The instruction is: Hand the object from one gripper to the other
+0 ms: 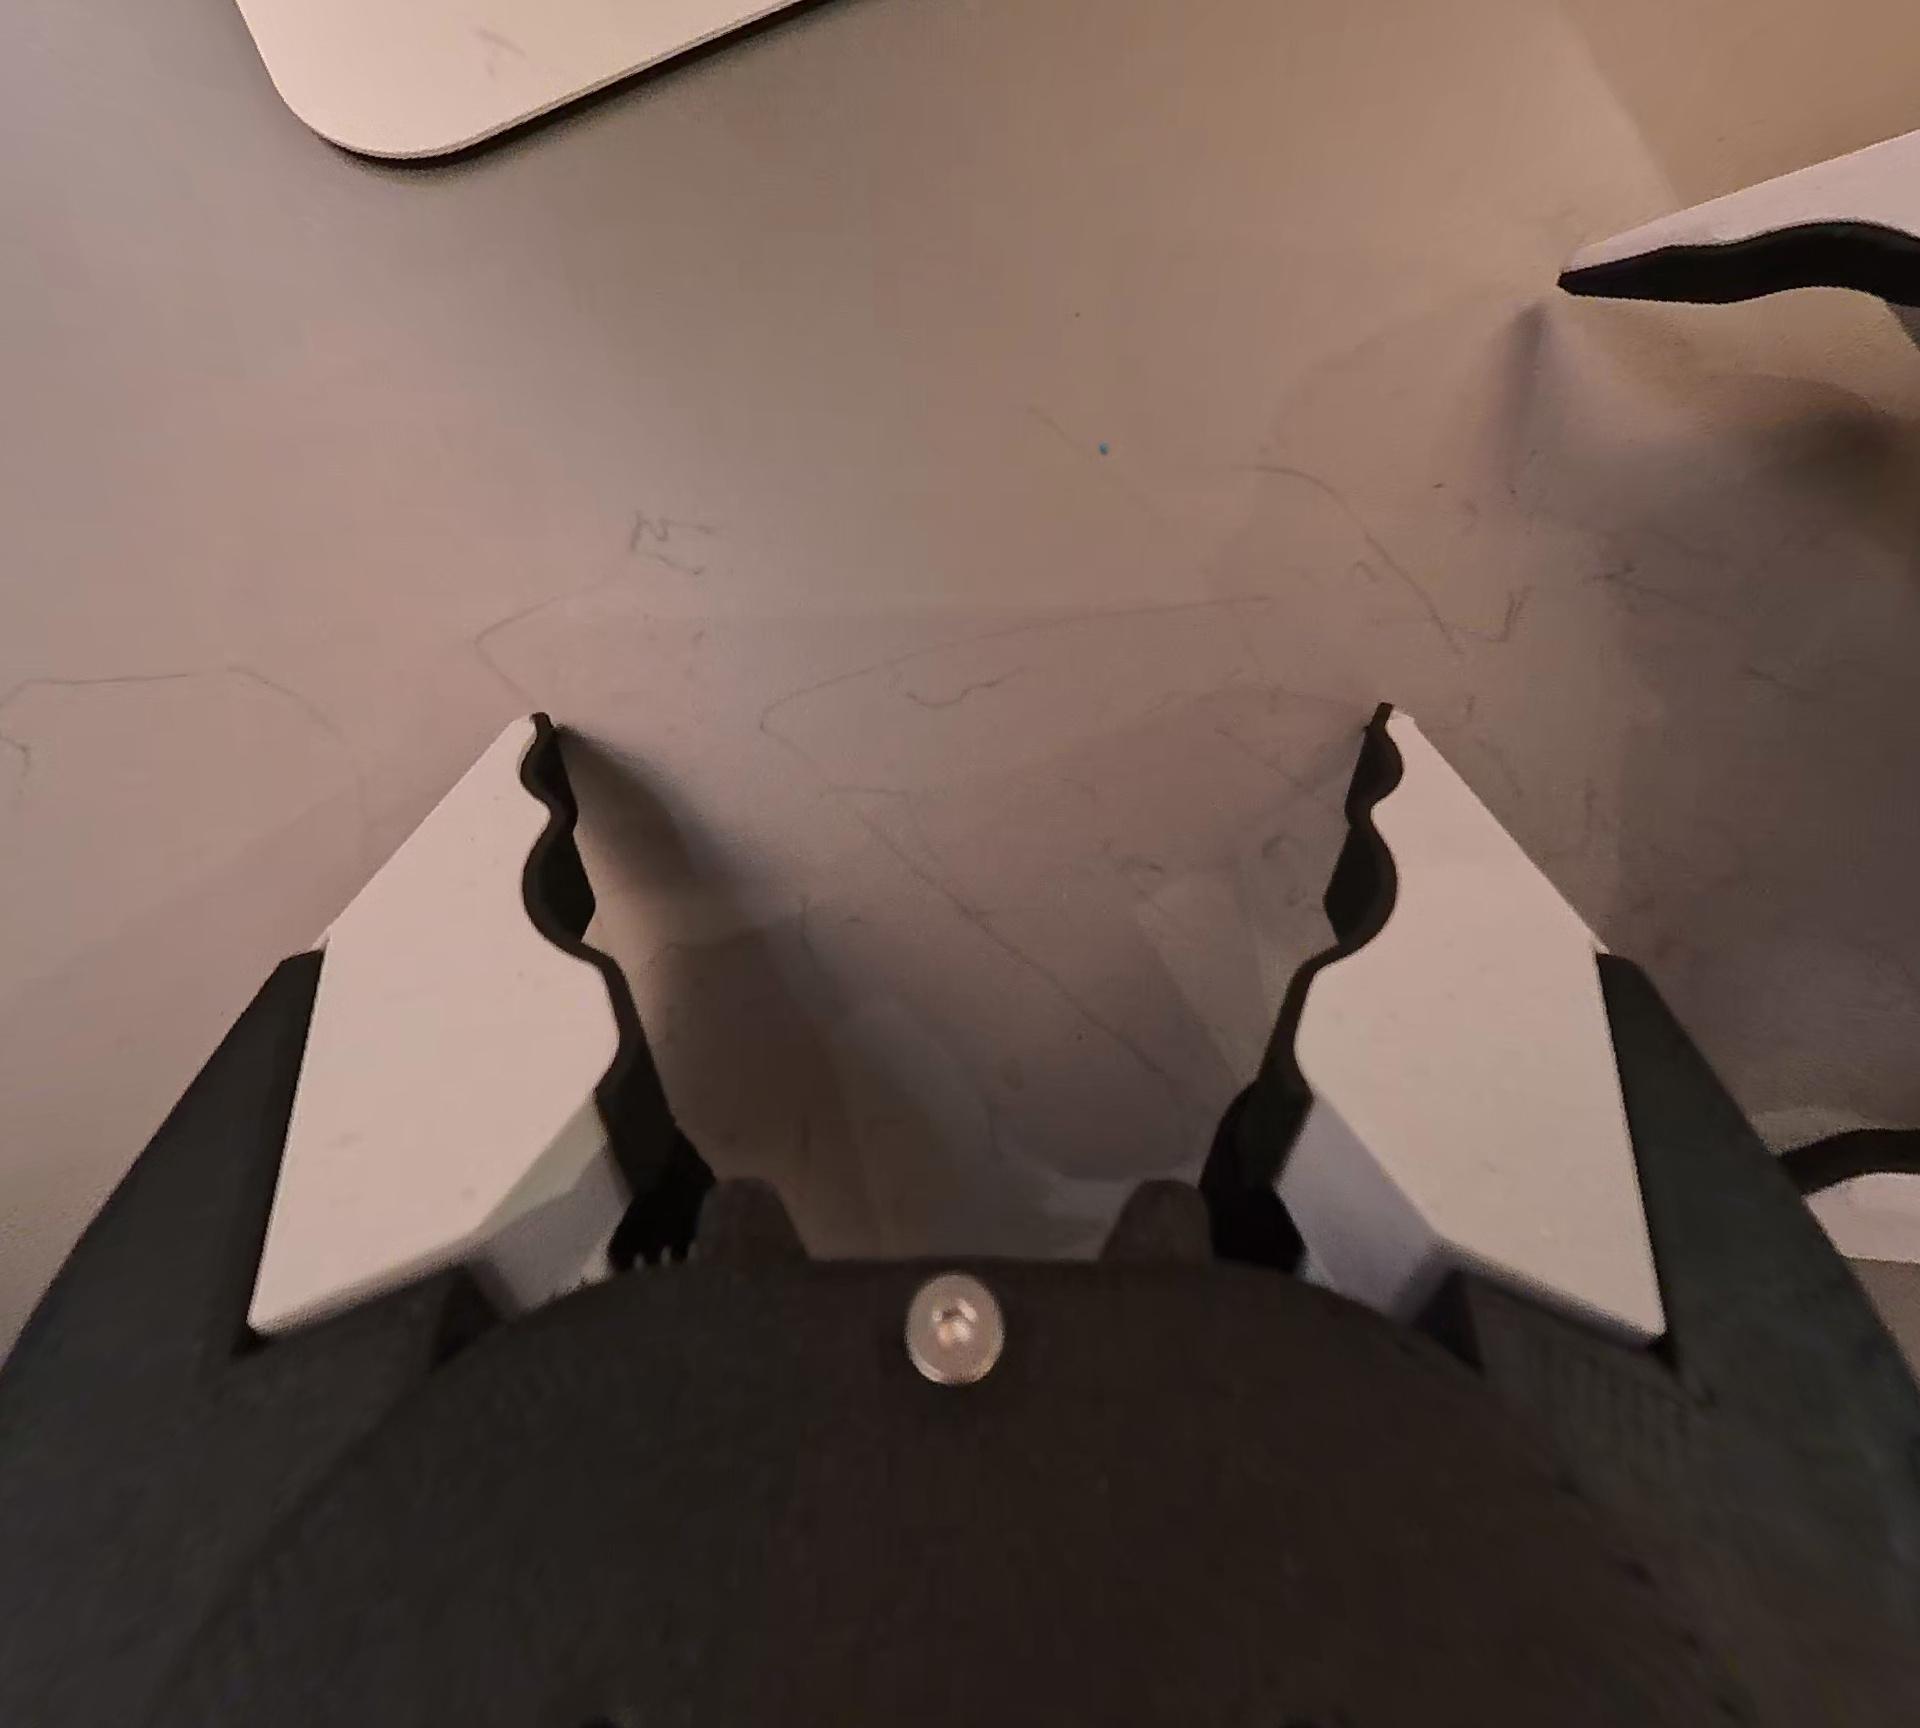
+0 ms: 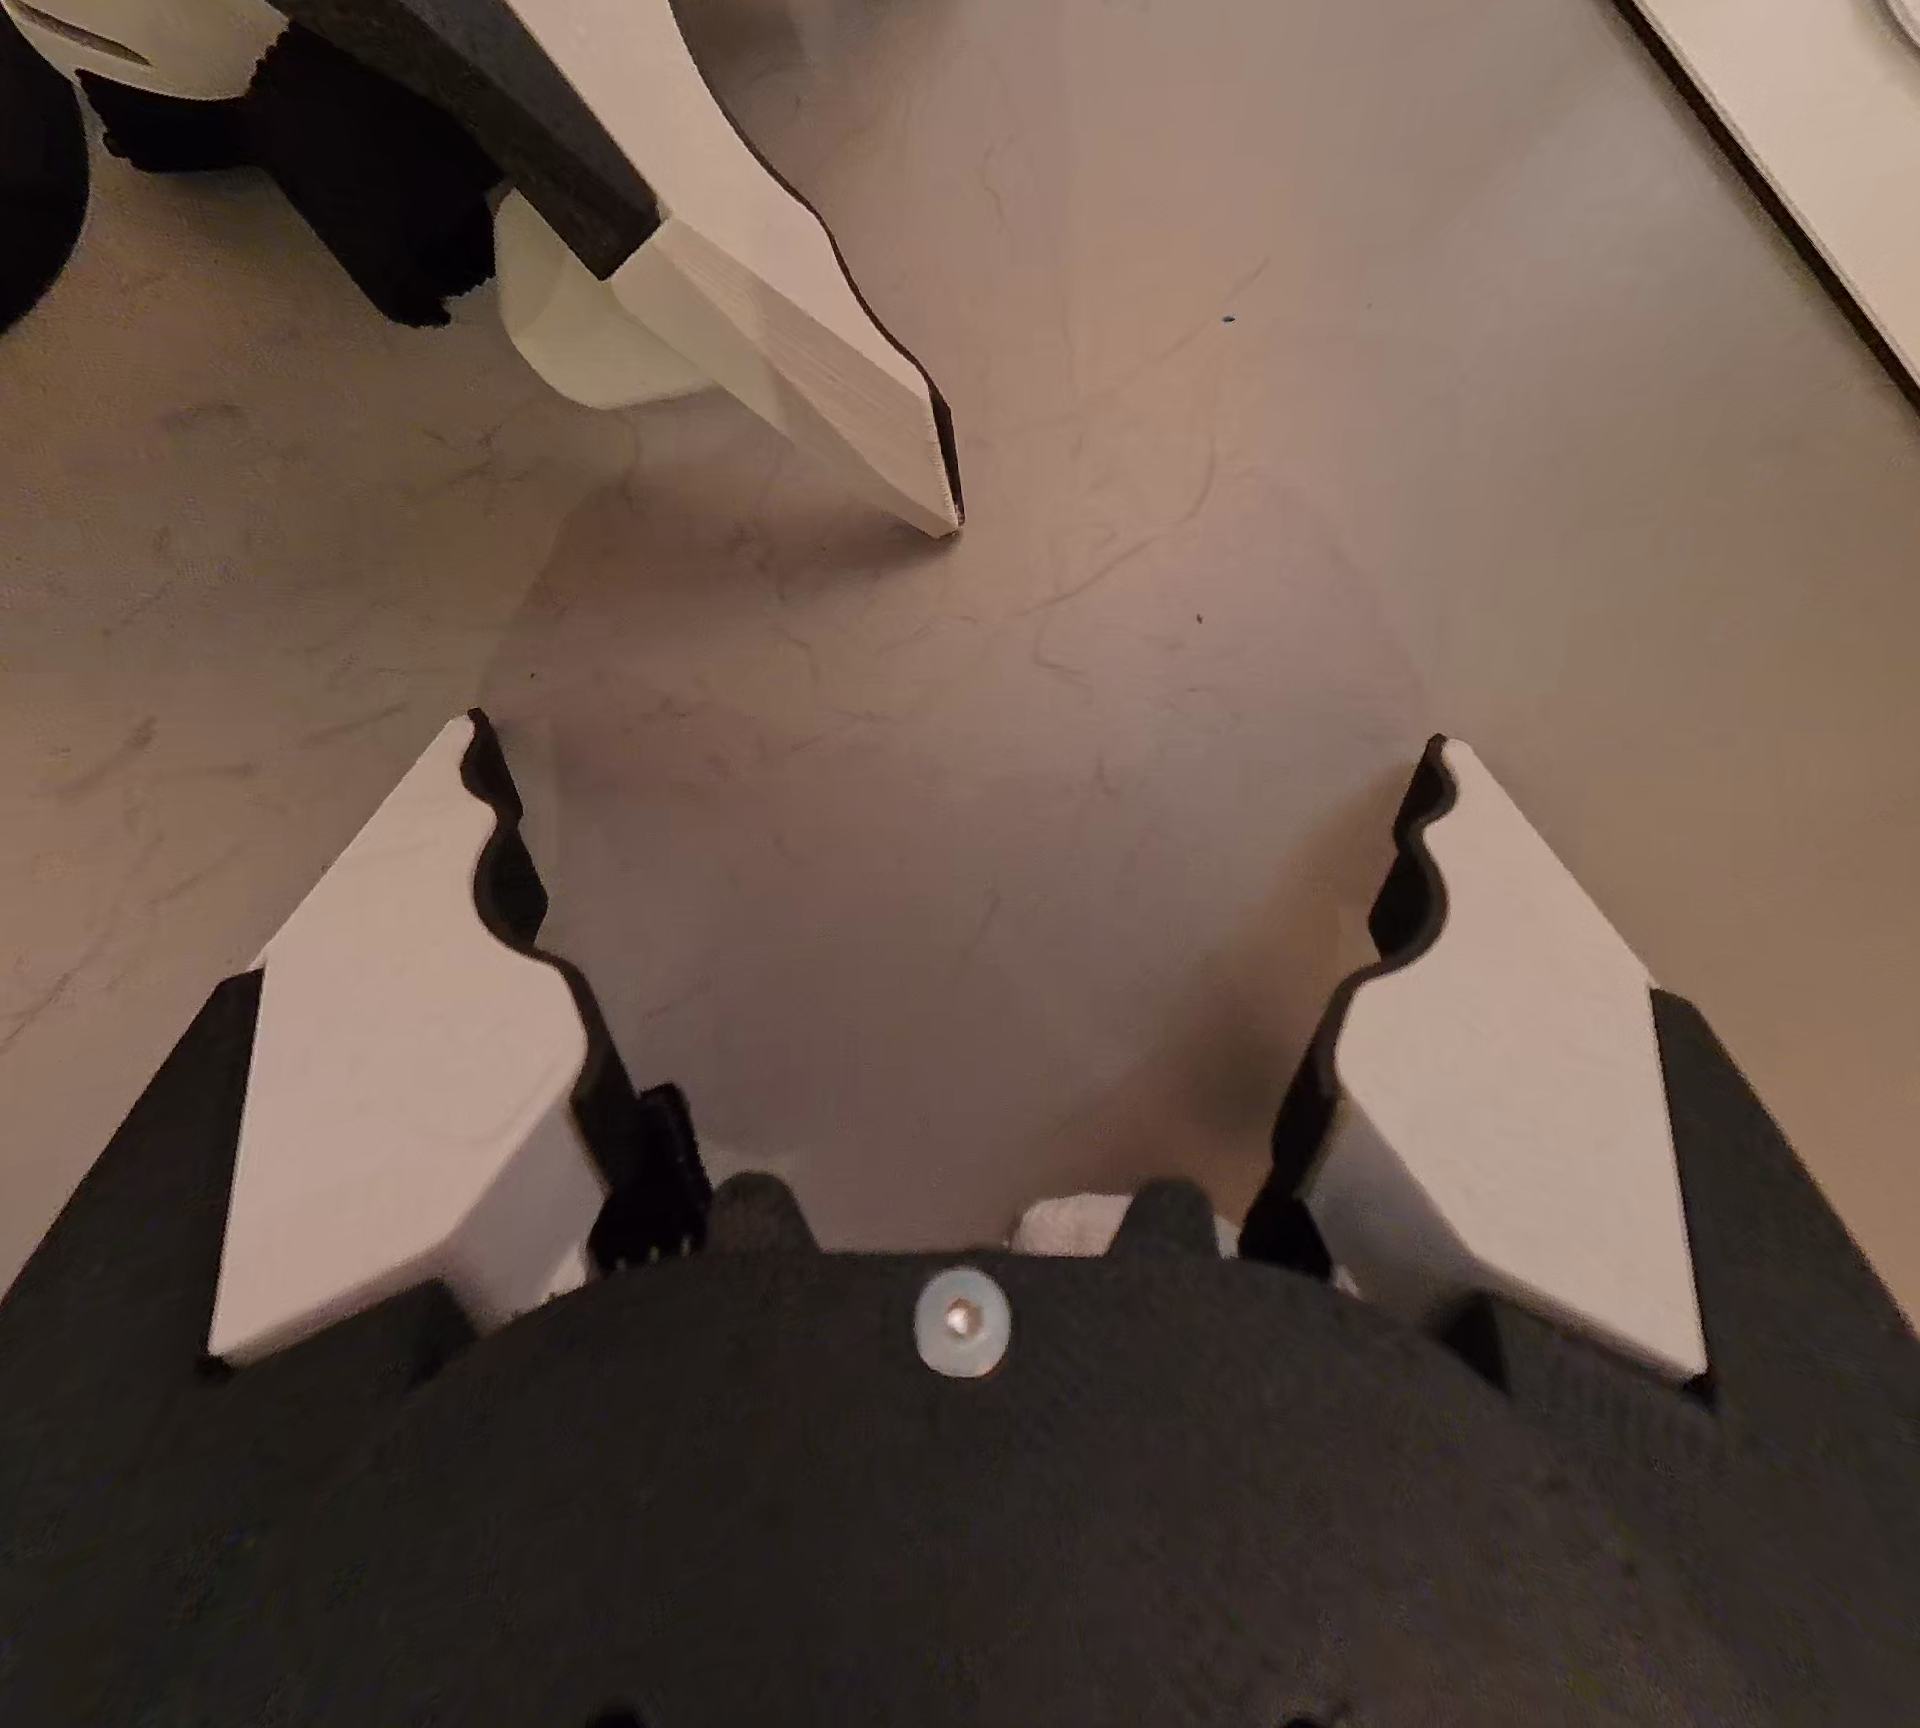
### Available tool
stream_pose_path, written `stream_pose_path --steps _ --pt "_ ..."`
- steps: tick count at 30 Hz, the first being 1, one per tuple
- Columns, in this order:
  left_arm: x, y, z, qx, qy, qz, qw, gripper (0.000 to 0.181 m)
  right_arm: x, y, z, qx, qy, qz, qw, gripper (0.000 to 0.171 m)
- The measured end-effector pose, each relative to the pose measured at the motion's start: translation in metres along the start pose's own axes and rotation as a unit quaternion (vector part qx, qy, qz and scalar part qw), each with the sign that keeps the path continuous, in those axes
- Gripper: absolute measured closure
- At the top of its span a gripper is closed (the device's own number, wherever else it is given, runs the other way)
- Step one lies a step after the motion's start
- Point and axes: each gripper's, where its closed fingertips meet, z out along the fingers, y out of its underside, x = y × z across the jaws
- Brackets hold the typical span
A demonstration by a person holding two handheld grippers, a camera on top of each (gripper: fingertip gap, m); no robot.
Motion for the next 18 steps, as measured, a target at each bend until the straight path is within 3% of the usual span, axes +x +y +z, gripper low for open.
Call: stream_pose_path --steps 8,11,18 --pt "-0.012 -0.002 0.002 0.001 0.002 0.000 1.000 0.036 -0.003 0.001 0.000 -0.003 -0.008 -0.001 1.000 0.012" --pt "-0.011 -0.002 0.006 -0.003 0.009 0.005 1.000 0.023 -0.003 0.001 0.001 -0.005 -0.011 0.001 1.000 0.012" --pt "-0.001 -0.002 0.006 -0.009 0.015 0.016 1.000 0.023 -0.003 0.002 0.001 -0.005 -0.010 0.000 1.000 0.012"
